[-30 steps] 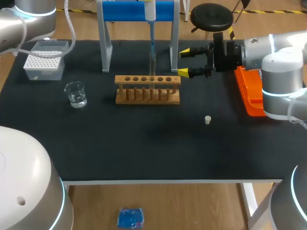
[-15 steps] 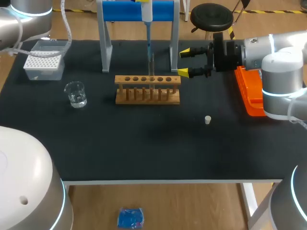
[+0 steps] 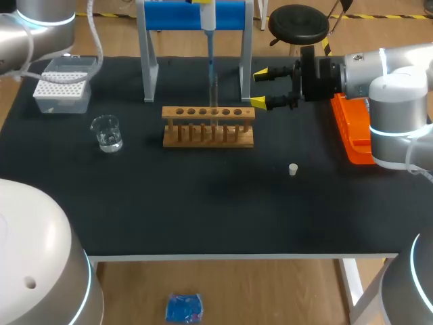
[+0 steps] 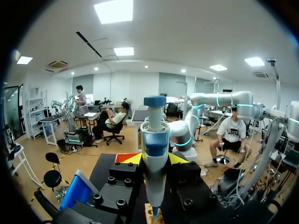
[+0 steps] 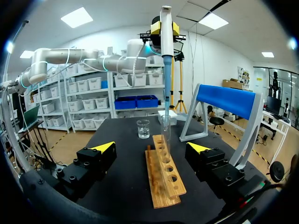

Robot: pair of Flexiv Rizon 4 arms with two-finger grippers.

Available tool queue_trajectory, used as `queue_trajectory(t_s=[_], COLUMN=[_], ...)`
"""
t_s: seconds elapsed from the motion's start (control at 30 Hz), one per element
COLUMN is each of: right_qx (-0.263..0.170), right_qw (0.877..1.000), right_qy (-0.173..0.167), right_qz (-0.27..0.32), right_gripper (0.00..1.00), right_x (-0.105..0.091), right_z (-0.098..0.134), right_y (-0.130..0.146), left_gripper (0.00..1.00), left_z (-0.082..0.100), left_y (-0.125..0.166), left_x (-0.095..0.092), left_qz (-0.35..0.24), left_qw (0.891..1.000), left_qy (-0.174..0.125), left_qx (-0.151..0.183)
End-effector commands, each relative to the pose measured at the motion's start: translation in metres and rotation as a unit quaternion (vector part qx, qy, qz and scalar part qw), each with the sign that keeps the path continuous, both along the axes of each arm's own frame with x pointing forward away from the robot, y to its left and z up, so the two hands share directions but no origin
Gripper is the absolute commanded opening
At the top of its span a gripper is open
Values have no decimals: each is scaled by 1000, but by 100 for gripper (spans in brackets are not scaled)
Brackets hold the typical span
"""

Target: Invert the test tube, pick up the pipette, mount the tip to pipette, aspirate from beaker and dispense into the tube, eject the tip, return the pipette, and cap with the stopper.

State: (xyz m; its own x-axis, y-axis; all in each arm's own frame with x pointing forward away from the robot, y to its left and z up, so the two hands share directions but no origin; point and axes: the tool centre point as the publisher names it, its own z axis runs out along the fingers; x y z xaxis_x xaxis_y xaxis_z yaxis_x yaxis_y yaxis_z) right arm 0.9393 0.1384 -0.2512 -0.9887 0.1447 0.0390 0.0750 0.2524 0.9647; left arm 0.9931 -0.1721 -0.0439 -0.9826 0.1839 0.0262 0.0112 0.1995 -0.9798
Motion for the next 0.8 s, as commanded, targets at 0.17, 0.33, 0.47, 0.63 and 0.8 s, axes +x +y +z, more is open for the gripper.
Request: queue_trajectory(t_s=[0.17, 0.33, 0.47, 0.63, 0.8], right_qx=[-1, -1, -1, -1, -1], right_qw=[1000, 1000, 1000, 1000, 1000], right_qy=[0, 0, 0, 0, 0], right_qz=[0, 0, 0, 0, 0], right_gripper=[100, 100, 100, 100, 100], right_x=[0, 0, 0, 0, 0], right_z=[0, 0, 0, 0, 0], right_y=[0, 0, 0, 0, 0], left_gripper=[0, 0, 0, 0, 0], left_z=[-4, -6, -7, -8, -9], left_y=[-4, -7, -7, -7, -8], left_x=[-1, -2, -3, -3, -4], left_qz=[3, 4, 5, 7, 8], left_qw=[1000, 1000, 1000, 1000, 1000], left_qy=[-3, -2, -2, -2, -3], left_qx=[-6, -8, -9, -6, -2])
